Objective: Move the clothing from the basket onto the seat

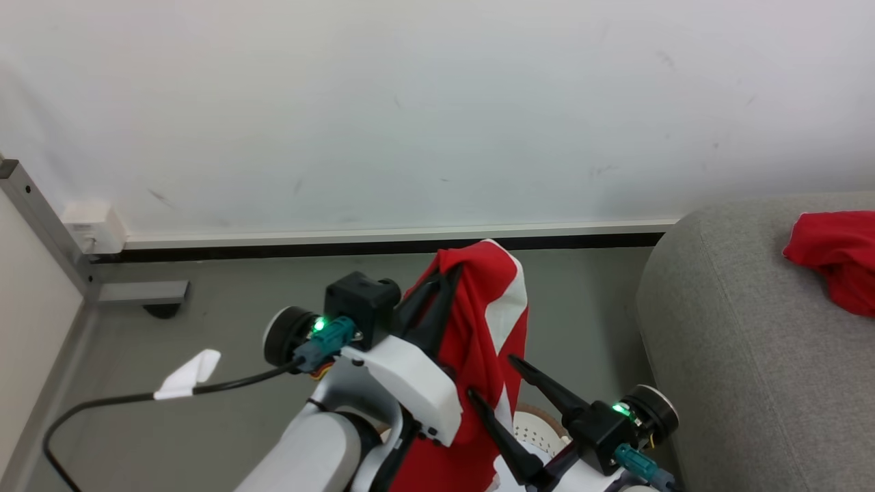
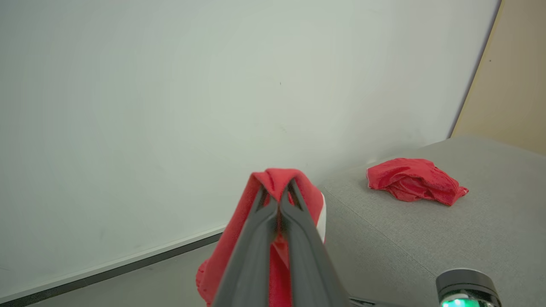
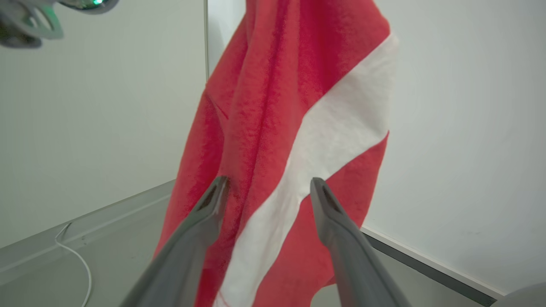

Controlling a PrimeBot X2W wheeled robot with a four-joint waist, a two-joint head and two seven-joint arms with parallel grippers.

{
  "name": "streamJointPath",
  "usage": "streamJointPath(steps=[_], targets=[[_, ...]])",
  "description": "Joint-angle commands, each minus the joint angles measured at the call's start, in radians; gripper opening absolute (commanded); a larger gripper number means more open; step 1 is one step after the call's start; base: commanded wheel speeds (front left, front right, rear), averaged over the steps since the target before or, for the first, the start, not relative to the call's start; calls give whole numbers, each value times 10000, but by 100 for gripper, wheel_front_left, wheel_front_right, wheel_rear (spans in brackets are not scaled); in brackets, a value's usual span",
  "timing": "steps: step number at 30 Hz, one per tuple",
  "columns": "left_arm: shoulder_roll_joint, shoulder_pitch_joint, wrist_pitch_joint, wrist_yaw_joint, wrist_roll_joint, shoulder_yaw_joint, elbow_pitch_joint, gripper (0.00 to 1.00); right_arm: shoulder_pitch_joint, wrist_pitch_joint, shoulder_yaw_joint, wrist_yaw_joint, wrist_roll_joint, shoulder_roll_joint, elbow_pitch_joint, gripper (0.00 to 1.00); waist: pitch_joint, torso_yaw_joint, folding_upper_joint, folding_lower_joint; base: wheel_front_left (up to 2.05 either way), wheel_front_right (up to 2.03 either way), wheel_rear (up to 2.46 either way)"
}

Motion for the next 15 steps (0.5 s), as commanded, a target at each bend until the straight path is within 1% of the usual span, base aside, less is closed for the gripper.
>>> streamJointPath(steps=[1,8,10,11,12,15], targets=[[-39,-130,15,-24,183,-51,7,0,-178,8,-25,-24,77,-35,46,100,0,31,-1,0,0,0,0],[-263,-229,58,-91,163,-353,26,0,-406,8,414,-26,321,-35,727,100,-1,88,-1,0,0,0,0],[-285,-252,70,-94,166,-394,43,0,-526,9,564,-24,488,-39,973,45,5,88,-1,0,0,0,0],[-291,-267,67,-92,165,-406,54,0,-597,9,598,-24,591,-38,1054,27,10,87,-1,0,0,0,0],[-301,-280,60,-94,157,-417,64,0,-648,8,628,-24,710,-35,1115,0,16,82,-1,0,0,0,0],[-305,-263,36,-96,89,-431,106,0,-741,8,567,-26,1032,-39,1239,0,36,61,-1,0,0,0,0]])
